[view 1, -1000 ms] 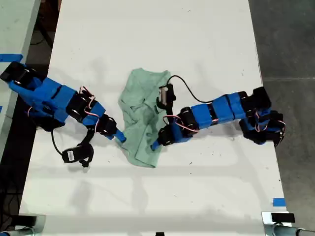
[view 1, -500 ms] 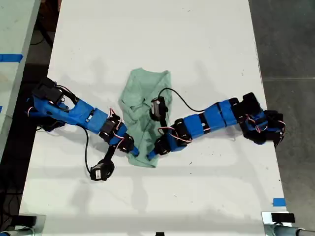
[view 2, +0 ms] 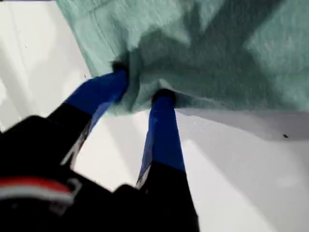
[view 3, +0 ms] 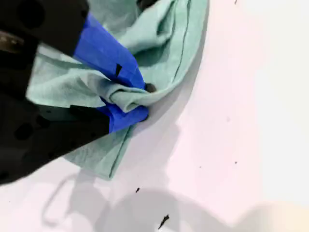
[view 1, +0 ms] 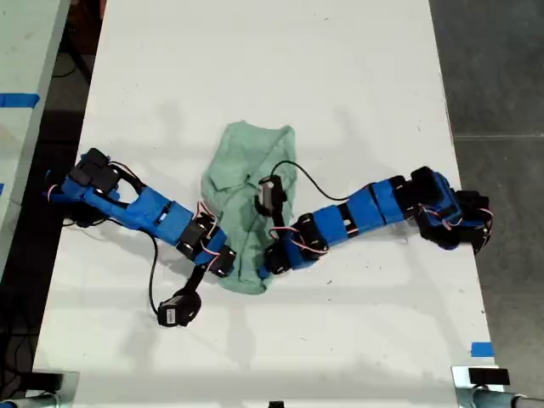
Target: Fold t shirt
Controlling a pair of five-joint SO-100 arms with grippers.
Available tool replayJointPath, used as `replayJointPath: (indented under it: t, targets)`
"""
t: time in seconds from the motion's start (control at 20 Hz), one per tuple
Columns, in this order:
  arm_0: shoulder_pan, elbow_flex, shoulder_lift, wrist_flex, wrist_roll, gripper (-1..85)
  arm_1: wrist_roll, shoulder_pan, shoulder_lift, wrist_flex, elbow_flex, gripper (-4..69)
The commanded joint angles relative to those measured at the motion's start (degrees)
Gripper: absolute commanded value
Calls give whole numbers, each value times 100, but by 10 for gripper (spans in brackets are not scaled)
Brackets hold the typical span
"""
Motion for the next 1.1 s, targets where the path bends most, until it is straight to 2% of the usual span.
replayJointPath:
  t: [0.0, 0.15, 0.25, 0.45, 0.6, 0.75, 0.9, 1.05]
  targets:
    - [202, -290, 26, 9, -62, 0, 229, -299, 158, 62, -299, 2]
    - [229, -703, 79, 35, 132, 0, -79, -431, 510, -26, -527, 2]
    - [53, -1072, 237, 88, 554, 0, -439, -387, 1055, -114, -545, 2]
    - [-439, -1556, 1327, 571, 1169, 0, -773, 149, 2206, 123, -176, 2]
    - [-1239, -1512, 2153, 1415, 1266, 0, -809, 765, 2839, 439, 0, 2]
    - [-2268, -1459, 2540, 1890, 1582, 0, -861, 1424, 3155, 747, 176, 2]
    - [-3111, -1450, 2320, 1942, 1872, 0, -976, 2030, 3111, 949, 343, 2]
    - [-3718, -1477, 1688, 1696, 2171, 0, -1011, 2584, 2971, 976, 738, 2]
